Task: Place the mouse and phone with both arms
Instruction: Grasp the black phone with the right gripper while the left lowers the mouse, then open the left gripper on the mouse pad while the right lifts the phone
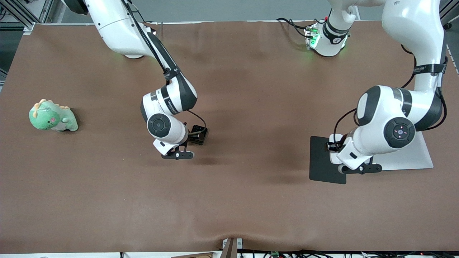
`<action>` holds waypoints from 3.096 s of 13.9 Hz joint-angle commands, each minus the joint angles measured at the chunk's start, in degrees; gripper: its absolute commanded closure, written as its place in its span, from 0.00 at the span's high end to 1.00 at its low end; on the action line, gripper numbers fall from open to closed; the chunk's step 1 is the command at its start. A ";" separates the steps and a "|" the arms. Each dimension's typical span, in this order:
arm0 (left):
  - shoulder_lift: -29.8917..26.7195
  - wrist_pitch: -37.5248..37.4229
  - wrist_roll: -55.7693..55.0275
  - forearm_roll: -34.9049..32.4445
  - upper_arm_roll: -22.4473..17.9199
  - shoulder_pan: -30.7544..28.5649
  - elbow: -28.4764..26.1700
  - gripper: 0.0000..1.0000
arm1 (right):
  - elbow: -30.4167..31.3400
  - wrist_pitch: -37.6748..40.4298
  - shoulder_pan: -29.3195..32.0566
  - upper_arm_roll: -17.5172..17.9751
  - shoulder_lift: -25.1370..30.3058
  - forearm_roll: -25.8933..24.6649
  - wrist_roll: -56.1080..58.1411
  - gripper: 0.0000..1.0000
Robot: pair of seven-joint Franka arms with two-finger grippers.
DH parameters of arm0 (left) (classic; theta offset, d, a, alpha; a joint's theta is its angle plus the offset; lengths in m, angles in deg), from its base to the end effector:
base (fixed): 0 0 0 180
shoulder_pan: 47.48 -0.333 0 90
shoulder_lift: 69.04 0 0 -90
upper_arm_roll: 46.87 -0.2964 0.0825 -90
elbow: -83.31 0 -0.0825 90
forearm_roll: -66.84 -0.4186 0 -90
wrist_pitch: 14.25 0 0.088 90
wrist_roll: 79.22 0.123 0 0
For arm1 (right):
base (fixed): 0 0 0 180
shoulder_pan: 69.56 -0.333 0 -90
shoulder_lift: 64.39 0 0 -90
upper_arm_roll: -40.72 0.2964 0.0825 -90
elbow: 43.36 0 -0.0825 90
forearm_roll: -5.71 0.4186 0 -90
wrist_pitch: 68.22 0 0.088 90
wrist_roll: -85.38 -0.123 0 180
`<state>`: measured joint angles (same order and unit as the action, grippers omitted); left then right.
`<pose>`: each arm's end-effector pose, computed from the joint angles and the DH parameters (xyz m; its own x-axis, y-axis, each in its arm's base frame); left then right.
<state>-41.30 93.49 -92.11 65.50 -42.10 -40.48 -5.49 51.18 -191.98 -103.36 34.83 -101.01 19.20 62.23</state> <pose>0.6776 -0.1332 0.3096 0.9883 0.0184 -0.1514 0.0161 -0.9997 -0.0164 0.5975 0.3355 0.1773 0.9856 -0.0386 -0.1649 -0.0484 -0.9973 -0.0558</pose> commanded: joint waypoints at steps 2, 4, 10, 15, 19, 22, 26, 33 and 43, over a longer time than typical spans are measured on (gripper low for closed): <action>0.91 6.06 5.59 0.99 0.50 -2.69 -4.44 0.00 | 4.34 -6.67 -2.49 -0.26 0.40 4.25 -5.14 1.00; 2.31 10.72 7.95 0.99 0.50 -3.22 -6.46 0.00 | 5.39 -6.15 -2.85 -0.26 0.84 4.26 -6.74 1.00; 7.76 17.15 9.81 0.99 0.50 -3.14 -6.82 0.00 | 8.21 -6.58 -3.03 -0.43 1.46 4.17 -9.00 1.00; 9.87 18.64 9.73 0.99 0.50 -3.14 -6.38 0.09 | 8.12 -8.25 -4.35 -0.52 0.84 3.82 -14.03 1.00; 12.68 23.29 9.11 0.99 0.41 -2.61 -6.29 0.45 | 8.30 -8.87 -5.40 -0.61 0.58 1.37 -14.21 1.00; 13.13 24.27 9.02 0.99 0.41 -2.61 -6.38 0.89 | 8.39 -10.53 -5.58 -0.61 -0.04 0.74 -14.38 1.00; 12.95 24.18 9.55 0.91 0.41 -3.05 -6.73 1.00 | 8.65 -13.08 -6.63 -0.78 -1.18 -0.65 -15.88 0.97; 5.15 18.39 9.64 0.91 0.33 -4.27 -6.82 1.00 | 8.13 -10.55 -5.67 -1.66 -0.48 -1.63 -15.53 0.00; -13.39 4.33 9.46 0.03 -0.46 -6.21 -6.21 1.00 | 8.63 -2.01 1.80 -5.96 4.53 -1.81 -3.17 0.00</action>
<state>-49.97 100.48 -83.61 65.52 -42.36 -46.17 -10.55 56.88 -194.43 -102.78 29.33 -98.98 18.43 55.46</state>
